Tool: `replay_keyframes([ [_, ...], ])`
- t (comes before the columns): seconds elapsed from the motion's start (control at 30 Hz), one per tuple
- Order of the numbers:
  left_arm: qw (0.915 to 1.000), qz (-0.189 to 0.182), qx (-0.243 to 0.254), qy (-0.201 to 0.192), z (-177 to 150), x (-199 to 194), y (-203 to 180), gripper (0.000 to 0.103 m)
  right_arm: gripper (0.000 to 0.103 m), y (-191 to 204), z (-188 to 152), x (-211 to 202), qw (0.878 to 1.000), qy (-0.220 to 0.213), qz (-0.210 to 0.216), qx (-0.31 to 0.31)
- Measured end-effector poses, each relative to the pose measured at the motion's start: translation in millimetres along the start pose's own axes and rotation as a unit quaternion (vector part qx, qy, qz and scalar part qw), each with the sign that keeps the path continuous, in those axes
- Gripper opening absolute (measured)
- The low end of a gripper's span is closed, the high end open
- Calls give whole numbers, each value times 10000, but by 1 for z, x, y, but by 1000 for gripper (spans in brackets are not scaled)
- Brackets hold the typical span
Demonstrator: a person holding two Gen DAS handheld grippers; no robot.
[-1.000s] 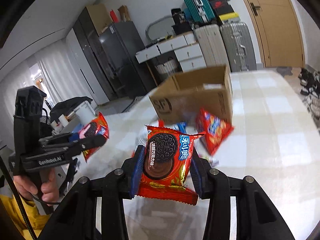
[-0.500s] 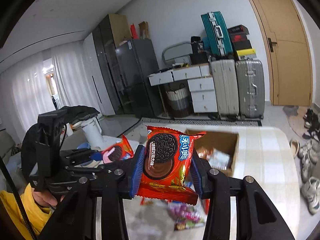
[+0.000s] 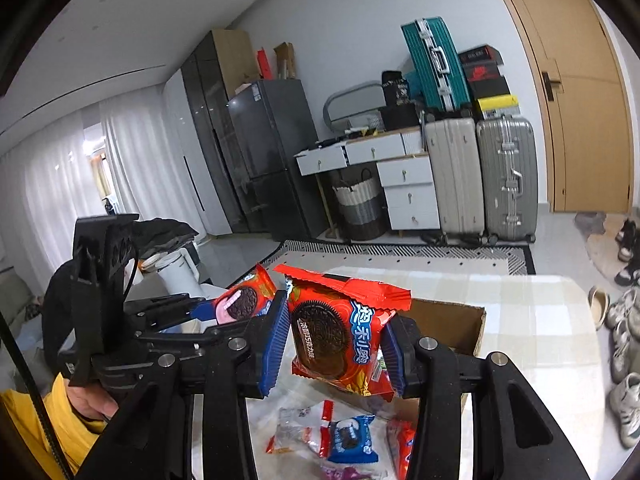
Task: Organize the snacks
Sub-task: 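Lift both red Oreo packs and carry them over the cardboard box, then open both tools to drop the Oreo packs into the box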
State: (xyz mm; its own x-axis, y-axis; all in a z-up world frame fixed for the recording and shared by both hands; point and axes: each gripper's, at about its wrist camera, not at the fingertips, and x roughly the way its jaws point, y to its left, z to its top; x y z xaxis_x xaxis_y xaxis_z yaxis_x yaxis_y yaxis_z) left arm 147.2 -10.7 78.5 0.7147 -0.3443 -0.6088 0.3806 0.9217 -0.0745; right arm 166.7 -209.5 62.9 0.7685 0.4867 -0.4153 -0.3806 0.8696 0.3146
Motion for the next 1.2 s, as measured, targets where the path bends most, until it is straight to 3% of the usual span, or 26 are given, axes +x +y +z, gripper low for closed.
replay_keyframes([
  [0.8,9962,22,-48,870,63,227,20,43,43,-94,10,102,9972,407,5,628],
  [1.2,9919,61,-168,1255,53,309,26,44,43,-123,-14,127,9920,688,26,1057],
])
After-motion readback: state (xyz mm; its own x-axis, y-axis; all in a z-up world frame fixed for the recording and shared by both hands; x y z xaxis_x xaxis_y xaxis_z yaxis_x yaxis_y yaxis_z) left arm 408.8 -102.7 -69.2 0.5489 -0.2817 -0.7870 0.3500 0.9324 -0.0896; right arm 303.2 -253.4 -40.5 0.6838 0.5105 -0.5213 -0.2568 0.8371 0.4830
